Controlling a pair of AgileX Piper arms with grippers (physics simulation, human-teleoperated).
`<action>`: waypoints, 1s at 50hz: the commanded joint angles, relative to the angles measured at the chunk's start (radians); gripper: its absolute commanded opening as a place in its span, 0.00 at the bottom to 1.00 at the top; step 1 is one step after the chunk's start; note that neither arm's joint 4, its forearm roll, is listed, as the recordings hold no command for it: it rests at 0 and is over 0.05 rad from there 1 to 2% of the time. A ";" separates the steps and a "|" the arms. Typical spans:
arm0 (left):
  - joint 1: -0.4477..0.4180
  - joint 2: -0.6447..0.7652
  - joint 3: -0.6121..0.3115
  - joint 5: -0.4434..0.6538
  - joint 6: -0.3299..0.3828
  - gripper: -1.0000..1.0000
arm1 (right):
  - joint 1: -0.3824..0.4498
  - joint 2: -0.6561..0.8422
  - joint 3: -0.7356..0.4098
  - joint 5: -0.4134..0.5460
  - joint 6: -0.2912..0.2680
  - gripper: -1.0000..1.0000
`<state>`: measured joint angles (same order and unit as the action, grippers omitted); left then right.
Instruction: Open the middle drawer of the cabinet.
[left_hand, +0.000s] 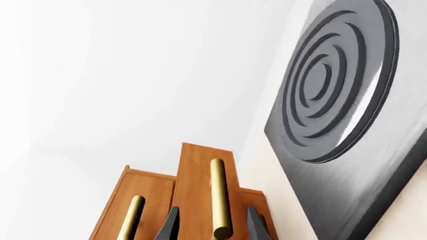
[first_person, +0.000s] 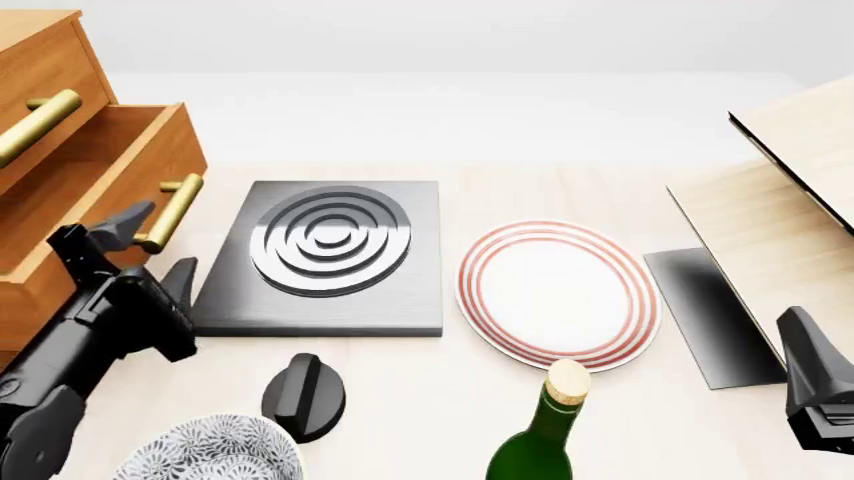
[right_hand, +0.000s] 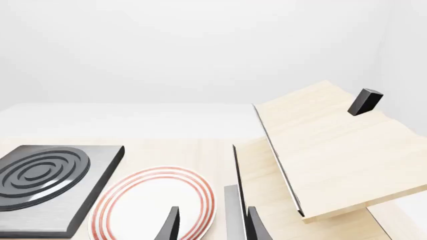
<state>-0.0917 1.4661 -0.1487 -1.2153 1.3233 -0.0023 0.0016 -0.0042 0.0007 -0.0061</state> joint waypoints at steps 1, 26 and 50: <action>-0.058 -0.184 0.148 -0.005 -0.042 1.00 | 0.000 0.000 0.000 0.000 0.000 1.00; -0.150 -1.466 0.148 1.162 -0.241 1.00 | 0.000 0.000 0.000 0.000 0.000 1.00; -0.066 -1.466 -0.470 1.747 -0.777 1.00 | 0.000 0.000 0.000 0.000 0.000 1.00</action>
<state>-0.2108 0.0277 -0.4210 0.3045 0.7515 -0.0023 0.0016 -0.0041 0.0007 -0.0060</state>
